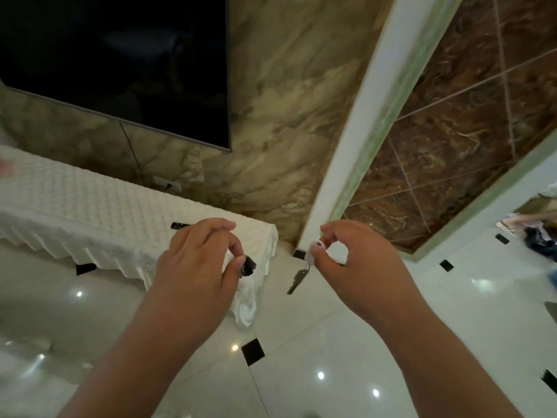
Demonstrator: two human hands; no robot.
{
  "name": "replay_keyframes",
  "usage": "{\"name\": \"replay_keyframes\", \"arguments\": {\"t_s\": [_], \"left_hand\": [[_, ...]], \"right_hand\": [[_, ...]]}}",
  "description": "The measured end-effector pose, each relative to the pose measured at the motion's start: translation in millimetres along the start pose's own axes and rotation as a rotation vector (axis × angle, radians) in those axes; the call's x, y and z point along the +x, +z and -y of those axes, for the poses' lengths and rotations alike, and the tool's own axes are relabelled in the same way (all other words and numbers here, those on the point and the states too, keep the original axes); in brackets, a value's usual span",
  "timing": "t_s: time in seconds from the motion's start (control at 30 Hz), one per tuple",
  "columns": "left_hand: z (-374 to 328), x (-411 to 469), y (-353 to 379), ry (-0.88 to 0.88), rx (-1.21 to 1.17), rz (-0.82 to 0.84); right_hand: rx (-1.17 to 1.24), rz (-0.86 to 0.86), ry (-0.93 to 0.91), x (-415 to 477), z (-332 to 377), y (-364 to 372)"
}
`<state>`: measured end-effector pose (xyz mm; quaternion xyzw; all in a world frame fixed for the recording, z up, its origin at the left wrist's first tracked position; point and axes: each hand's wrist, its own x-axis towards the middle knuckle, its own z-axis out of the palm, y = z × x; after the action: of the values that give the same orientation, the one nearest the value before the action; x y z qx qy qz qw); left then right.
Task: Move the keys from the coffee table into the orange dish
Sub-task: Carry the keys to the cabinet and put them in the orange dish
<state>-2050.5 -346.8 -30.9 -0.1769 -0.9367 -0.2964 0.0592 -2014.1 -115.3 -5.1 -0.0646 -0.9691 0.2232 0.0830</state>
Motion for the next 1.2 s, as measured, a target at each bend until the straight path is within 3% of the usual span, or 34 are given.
{"name": "replay_keyframes", "arguments": {"t_s": [0.13,0.5,0.77,1.2], "left_hand": [[4.6,32.9,13.6,-0.083,0.075,-0.017],[-27.4,60.0,18.0,-0.453,0.216,-0.285],[-32.7,15.9,8.3,-0.784,0.275,-0.435],[56.3,-6.5,-30.6,-0.941,0.240,-0.562]], "right_hand": [[0.055,0.040,-0.105,59.0,-9.3,13.8],[0.191,0.250,-0.526,191.6,3.6,28.7],[0.256,0.451,-0.759,200.5,59.1,60.1],[0.194,0.586,-0.966,207.8,172.1,122.2]]}}
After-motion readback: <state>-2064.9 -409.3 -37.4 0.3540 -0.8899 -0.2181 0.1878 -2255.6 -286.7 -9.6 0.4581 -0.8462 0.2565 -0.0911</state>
